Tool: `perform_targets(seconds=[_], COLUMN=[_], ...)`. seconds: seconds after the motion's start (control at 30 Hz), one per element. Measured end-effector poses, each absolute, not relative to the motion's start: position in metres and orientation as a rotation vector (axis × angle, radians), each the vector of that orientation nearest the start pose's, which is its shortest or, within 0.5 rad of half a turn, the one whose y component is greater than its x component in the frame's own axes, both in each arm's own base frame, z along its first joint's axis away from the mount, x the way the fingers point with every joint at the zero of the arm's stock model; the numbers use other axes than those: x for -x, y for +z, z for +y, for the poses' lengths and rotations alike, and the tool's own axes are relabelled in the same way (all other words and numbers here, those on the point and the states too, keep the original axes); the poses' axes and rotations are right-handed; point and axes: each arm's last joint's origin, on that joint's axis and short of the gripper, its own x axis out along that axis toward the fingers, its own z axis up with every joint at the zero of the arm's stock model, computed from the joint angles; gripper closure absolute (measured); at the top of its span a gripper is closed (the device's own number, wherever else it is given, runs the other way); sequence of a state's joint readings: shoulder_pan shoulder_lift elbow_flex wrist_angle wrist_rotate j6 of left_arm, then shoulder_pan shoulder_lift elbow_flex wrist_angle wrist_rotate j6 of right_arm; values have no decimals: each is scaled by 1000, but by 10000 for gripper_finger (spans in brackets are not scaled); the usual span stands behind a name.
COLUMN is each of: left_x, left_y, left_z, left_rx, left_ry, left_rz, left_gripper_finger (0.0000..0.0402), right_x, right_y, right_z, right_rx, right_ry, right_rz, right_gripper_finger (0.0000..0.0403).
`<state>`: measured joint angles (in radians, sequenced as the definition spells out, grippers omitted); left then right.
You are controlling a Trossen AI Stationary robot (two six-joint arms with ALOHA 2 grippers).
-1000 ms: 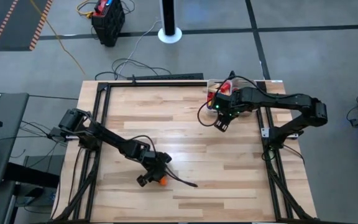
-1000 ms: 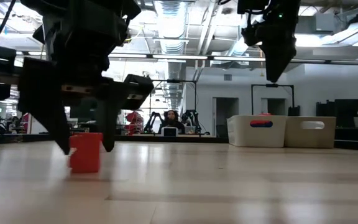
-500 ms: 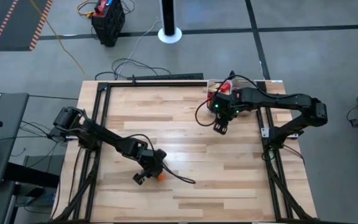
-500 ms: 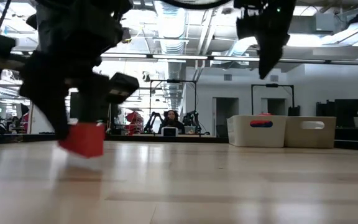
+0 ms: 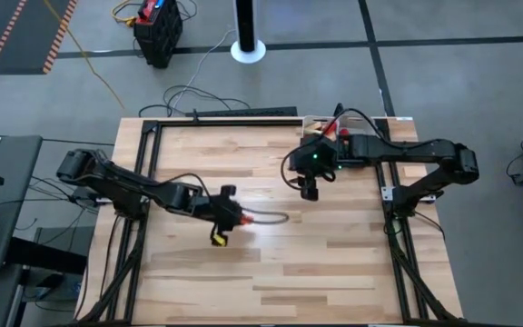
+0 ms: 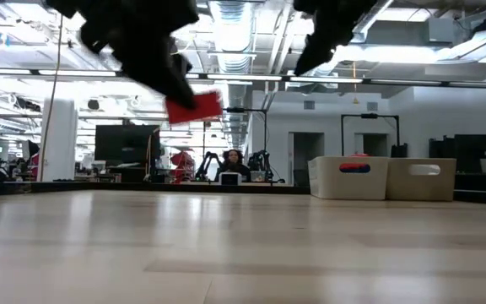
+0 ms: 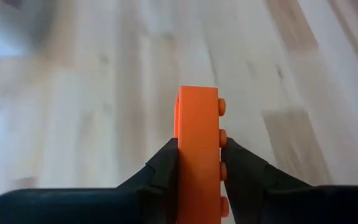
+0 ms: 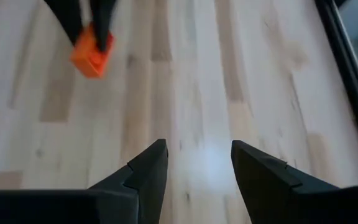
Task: Sort blocks by size
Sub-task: Put the large orange game piece into the white bin
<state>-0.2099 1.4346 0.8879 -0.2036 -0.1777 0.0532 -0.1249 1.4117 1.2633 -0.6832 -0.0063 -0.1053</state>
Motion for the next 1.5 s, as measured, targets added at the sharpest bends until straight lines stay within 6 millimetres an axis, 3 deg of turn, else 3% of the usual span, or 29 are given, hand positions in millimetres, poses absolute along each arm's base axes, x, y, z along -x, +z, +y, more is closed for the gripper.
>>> perform_targets(seconds=[0.27,0.63,0.9,1.27,1.5], left_x=[-293,-307,-307,-305,-305], left_y=[259,280,280,272,270], left_z=[-38,-8,4,3,0], left_rx=[-66,35,40,41,54], left_ry=[157,169,95,70,58], left_rz=[459,214,231,316,330], left_gripper_finger=[308,308,307,307,307], right_x=[-297,-307,-329,-350,-368], right_y=[320,309,294,276,279], right_z=[-30,-8,-9,3,3], right_rx=[25,-17,-115,-99,-91], right_ry=[39,86,-10,23,25], right_rz=[763,799,775,753,739], right_gripper_finger=[194,158,160,185,208])
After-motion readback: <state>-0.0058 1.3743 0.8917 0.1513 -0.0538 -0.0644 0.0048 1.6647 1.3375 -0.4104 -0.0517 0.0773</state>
